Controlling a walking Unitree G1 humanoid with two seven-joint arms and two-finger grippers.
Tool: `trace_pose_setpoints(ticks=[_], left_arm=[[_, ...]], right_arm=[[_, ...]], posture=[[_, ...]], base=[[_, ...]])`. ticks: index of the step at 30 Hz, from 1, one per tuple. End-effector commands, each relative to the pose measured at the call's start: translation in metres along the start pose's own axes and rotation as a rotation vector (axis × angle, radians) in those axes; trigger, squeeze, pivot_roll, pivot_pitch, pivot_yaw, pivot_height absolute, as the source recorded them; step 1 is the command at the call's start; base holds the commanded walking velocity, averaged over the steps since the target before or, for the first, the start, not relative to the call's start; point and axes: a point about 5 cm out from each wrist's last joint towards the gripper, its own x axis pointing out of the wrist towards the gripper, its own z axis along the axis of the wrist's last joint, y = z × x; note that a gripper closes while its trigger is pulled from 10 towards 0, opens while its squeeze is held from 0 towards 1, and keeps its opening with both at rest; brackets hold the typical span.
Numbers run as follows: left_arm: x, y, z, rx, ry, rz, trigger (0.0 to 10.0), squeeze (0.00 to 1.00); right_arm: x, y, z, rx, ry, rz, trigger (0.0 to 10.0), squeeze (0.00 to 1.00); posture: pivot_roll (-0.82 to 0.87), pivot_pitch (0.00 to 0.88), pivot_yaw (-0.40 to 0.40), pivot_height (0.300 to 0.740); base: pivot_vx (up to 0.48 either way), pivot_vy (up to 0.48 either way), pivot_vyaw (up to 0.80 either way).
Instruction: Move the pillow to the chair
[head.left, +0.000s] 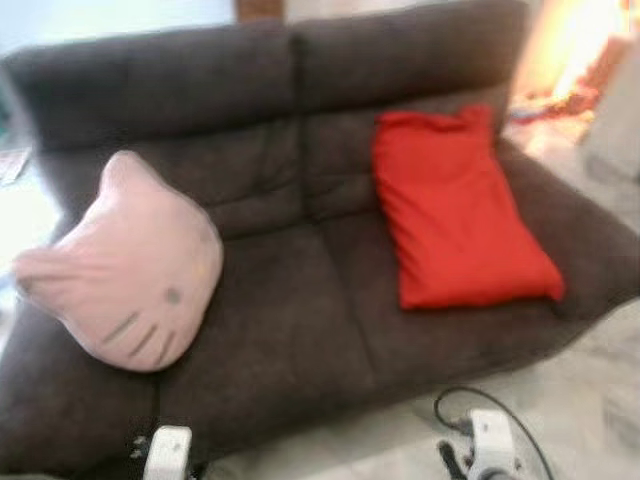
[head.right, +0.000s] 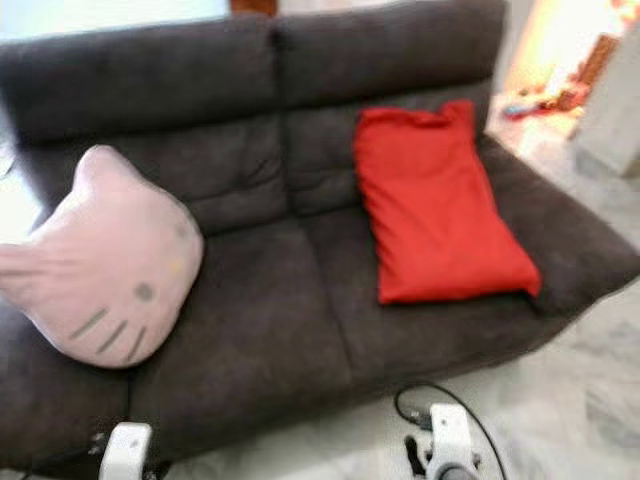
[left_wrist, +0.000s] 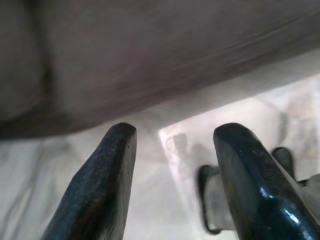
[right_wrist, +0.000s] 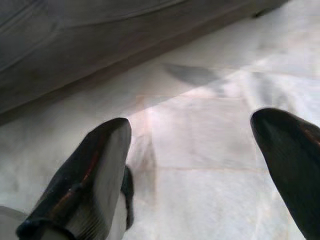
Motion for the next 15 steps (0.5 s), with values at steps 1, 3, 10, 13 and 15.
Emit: trace_pose_setpoints(ticks=[1,3,10,13,15], left_arm=[[-0.0025,0.0085,-0.005,-0.004,0.014,0.019,10.0,0.0],[-0.0024,0.0085,-0.0043,0.008,0.01,0.019,10.0,0.0],[-0.0017,0.005,-0.003,0.014,0.003,0.007,10.0,0.0],[-0.0014,0.0034,-0.0023,0.024,0.001,-0.001,10.0,0.0],[-0.0011,0.0024,-0.0018,0.032,0.0,-0.005,10.0,0.0]], right_arm=[[0.0007,0.0066,-0.0006,0.002,0.003,0.016,10.0,0.0],[0.0006,0.0068,-0.0009,0.001,0.005,0.017,10.0,0.0],[0.0006,0.0073,-0.0012,-0.001,0.007,0.02,10.0,0.0],[0.0007,0.0072,-0.0009,-0.001,0.006,0.021,10.0,0.0],[0.0007,0.0071,-0.0007,-0.002,0.006,0.02,10.0,0.0]], posture=[[0.07,0.03,0.013,0.74],[0.07,0.025,0.012,0.74],[0.06,0.011,0.011,0.74],[0.06,0.007,0.01,0.74],[0.06,0.006,0.01,0.74]], base=[[0.0,0.0,-0.77],[0.0,0.0,-0.77],[0.0,-0.245,-0.77],[0.0,0.0,-0.76],[0.0,0.0,-0.76]])
